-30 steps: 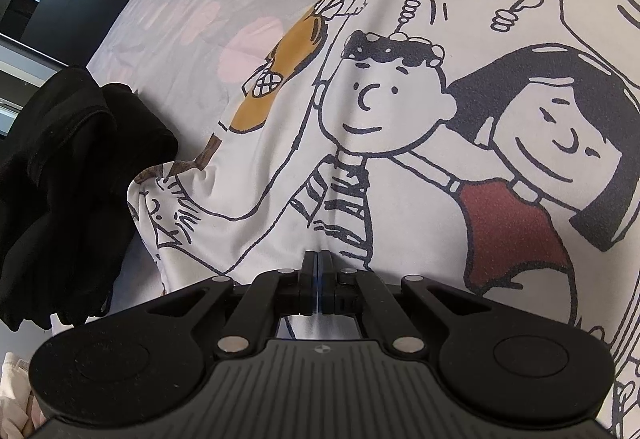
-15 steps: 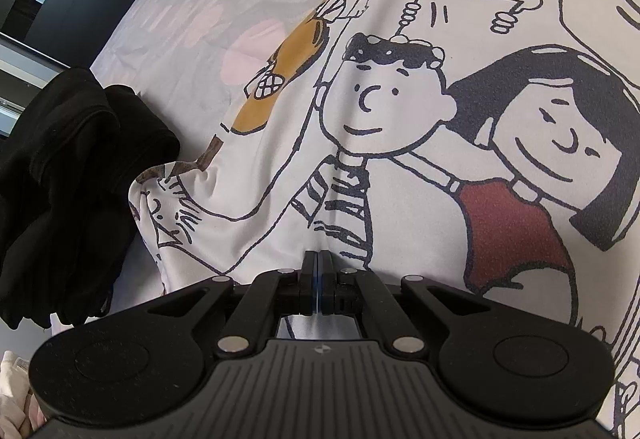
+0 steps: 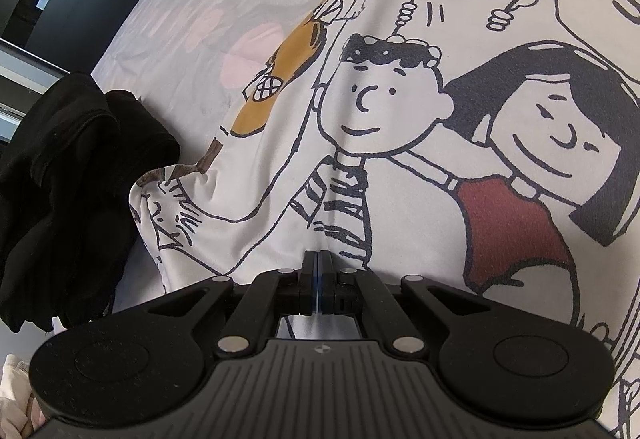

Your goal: Fold clothes

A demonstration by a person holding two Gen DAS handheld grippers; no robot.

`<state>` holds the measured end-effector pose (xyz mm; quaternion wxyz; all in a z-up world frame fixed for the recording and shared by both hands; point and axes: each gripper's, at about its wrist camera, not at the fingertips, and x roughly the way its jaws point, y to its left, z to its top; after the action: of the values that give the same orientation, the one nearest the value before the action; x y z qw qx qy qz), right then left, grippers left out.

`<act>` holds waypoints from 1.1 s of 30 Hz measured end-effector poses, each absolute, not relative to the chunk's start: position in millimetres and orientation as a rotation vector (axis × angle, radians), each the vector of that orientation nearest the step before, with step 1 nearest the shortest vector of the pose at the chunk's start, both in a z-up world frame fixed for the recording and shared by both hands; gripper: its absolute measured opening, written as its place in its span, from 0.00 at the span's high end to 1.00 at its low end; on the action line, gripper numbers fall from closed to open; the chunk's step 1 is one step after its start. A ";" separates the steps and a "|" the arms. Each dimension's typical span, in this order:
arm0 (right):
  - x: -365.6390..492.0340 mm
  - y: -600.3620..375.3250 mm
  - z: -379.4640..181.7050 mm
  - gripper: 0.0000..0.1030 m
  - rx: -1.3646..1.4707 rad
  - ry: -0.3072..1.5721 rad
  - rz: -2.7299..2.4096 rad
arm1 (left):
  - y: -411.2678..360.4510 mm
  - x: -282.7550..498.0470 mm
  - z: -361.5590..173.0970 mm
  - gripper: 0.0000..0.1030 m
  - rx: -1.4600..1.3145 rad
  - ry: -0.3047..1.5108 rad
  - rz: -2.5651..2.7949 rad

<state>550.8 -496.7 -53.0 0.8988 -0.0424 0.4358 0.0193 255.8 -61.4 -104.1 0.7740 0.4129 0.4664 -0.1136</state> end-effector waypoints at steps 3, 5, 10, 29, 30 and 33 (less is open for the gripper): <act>559.5 -487.4 -59.7 0.88 -0.093 0.930 0.031 | -61.1 255.7 -104.1 1.00 0.891 1.010 -0.243; 558.5 -486.1 -59.1 0.56 -0.086 0.929 0.018 | -60.5 255.4 -104.0 1.00 0.886 1.008 -0.243; 527.3 -517.0 -33.9 0.54 -0.072 0.902 -0.023 | -59.0 254.2 -105.1 1.00 0.880 0.997 -0.244; 172.5 -684.5 -52.5 0.65 0.196 1.083 -0.206 | -51.8 201.5 -41.3 0.98 0.691 0.937 -0.235; 163.5 -684.7 -58.7 0.64 0.221 1.075 -0.210 | -51.5 195.5 -38.7 0.98 0.680 0.939 -0.237; 145.3 -686.1 -74.0 0.64 0.303 1.035 -0.226 | -47.9 180.1 -36.4 0.98 0.663 0.945 -0.224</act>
<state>145.3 -686.1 -74.0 0.8520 0.1441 0.4918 -0.1072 180.1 -47.9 -36.4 0.8322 0.3125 0.4457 -0.1058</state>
